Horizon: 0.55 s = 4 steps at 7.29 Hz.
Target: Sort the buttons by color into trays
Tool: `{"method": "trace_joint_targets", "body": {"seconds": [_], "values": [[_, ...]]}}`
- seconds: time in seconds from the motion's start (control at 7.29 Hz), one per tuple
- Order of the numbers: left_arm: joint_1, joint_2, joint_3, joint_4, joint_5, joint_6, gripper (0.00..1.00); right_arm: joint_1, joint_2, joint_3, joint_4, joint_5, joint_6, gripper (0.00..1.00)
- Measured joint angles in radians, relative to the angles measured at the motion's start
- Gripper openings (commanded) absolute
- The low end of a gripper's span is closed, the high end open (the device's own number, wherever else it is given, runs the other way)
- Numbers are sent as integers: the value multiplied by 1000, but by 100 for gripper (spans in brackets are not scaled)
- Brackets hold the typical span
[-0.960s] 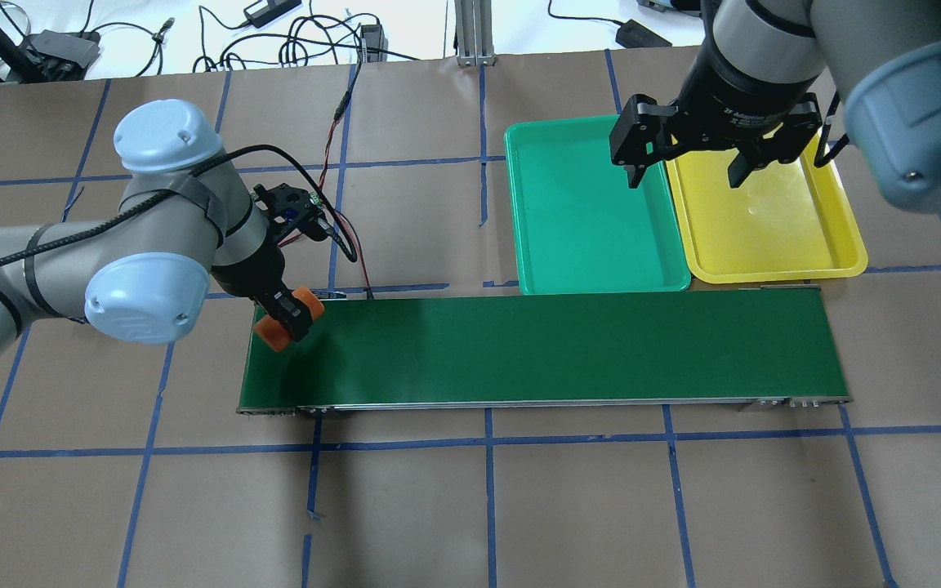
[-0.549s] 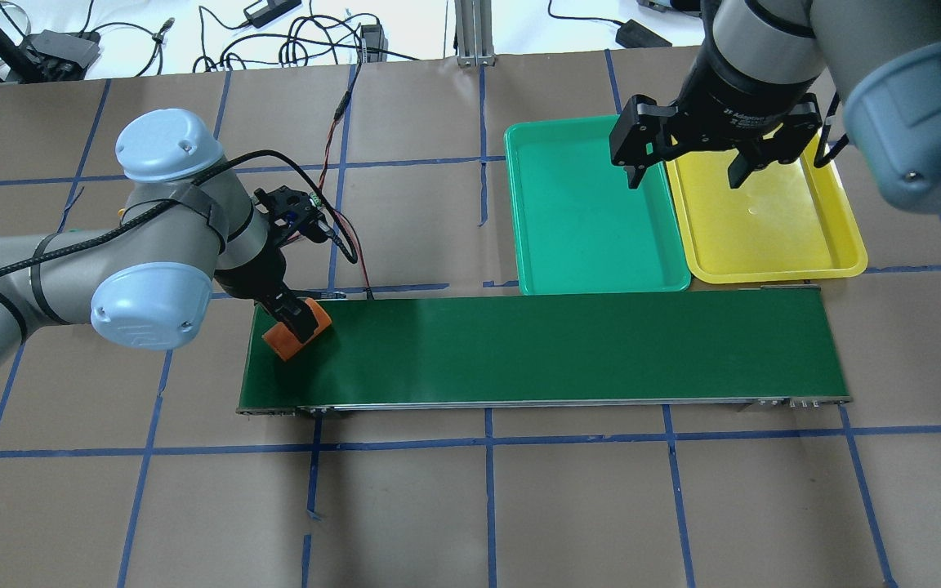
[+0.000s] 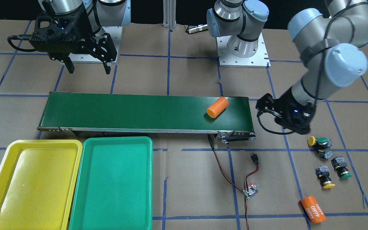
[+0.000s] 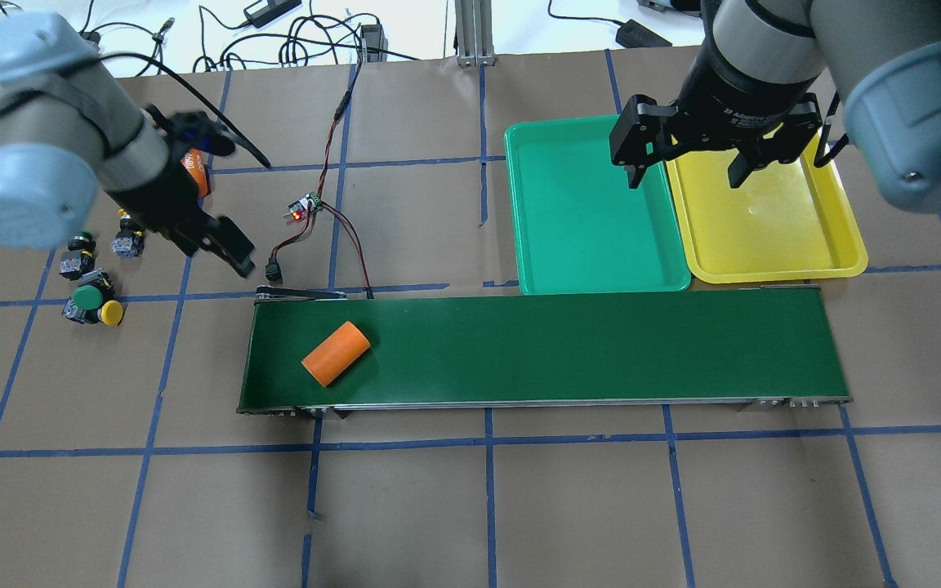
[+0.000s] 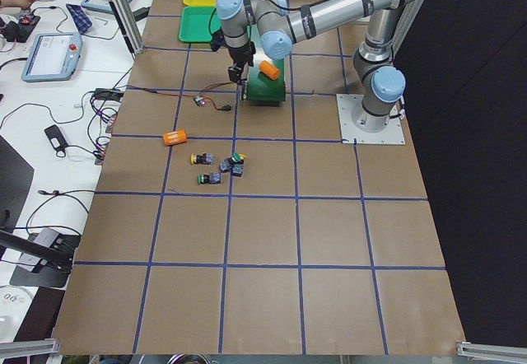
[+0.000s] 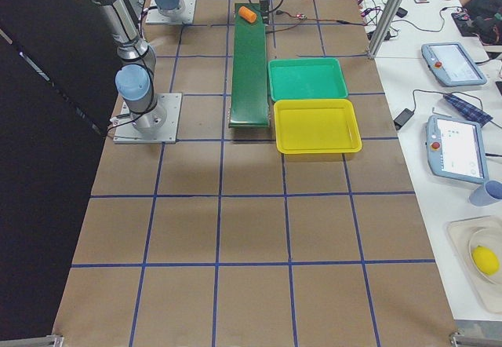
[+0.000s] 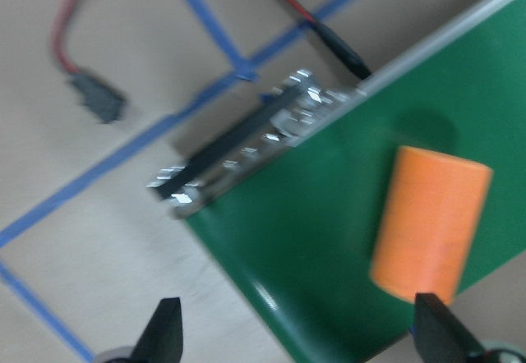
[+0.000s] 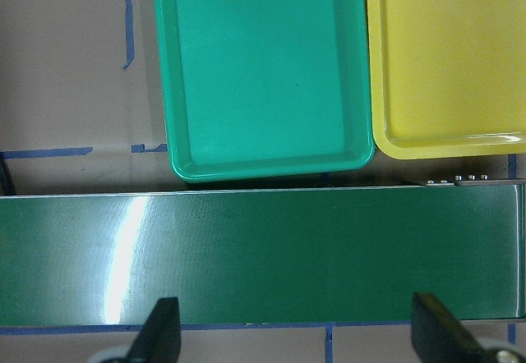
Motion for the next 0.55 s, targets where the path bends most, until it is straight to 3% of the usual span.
{"method": "trace_joint_targets", "body": {"seconds": [0.55], "values": [[75,-359,379,40,-3,-319,100,0,0,0,0,0,0,100]]}}
